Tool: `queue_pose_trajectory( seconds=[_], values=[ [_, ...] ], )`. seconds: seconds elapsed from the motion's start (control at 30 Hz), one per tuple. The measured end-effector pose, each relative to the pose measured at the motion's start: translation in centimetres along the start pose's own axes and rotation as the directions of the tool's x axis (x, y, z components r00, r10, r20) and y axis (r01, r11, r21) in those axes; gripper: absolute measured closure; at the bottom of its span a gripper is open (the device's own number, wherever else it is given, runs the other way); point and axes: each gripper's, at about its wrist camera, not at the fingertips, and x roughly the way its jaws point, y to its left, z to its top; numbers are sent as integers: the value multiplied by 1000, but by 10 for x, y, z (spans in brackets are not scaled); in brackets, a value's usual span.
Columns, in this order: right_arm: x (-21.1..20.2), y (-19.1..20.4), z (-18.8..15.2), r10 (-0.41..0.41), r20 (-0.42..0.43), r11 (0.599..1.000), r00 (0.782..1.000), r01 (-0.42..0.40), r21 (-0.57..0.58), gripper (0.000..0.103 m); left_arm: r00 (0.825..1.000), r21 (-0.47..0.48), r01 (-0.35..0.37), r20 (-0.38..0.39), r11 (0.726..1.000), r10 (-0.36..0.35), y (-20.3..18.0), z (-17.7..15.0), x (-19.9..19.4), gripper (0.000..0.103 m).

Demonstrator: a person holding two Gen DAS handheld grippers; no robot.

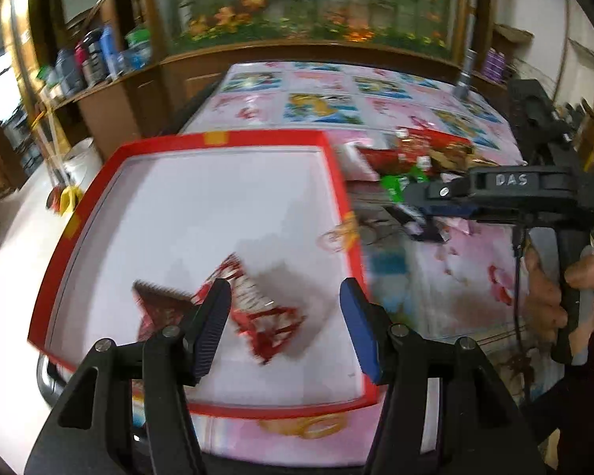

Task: Organize snacks
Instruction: 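Grasp the dark purple packet with the left tool while the right tool grasps the pink Lotso packet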

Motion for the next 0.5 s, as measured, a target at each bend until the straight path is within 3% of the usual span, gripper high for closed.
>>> queue_pose_trajectory(
  seconds=[0.17, 0.3, 0.37, 0.5],
  values=[
    [-20, -18, -7, 11, -51, 1000, 999, -11, -11, 59, 999, 101, 46, 0, 994, -46, -30, 14, 0, 45],
    [-62, -35, -6, 104, 60, 995, 993, -104, 5, 56, 996, 146, 86, -15, 985, -85, -55, 26, 11, 40],
    [-77, -41, -6, 95, 115, 995, 989, -96, 0, 47, 995, 157, 95, -29, 983, -91, -66, 33, 21, 40],
    [-85, -56, -3, 62, 131, 997, 989, -68, 43, 45, 990, 161, 126, -78, 979, -115, -87, 43, 45, 40]
  ],
)
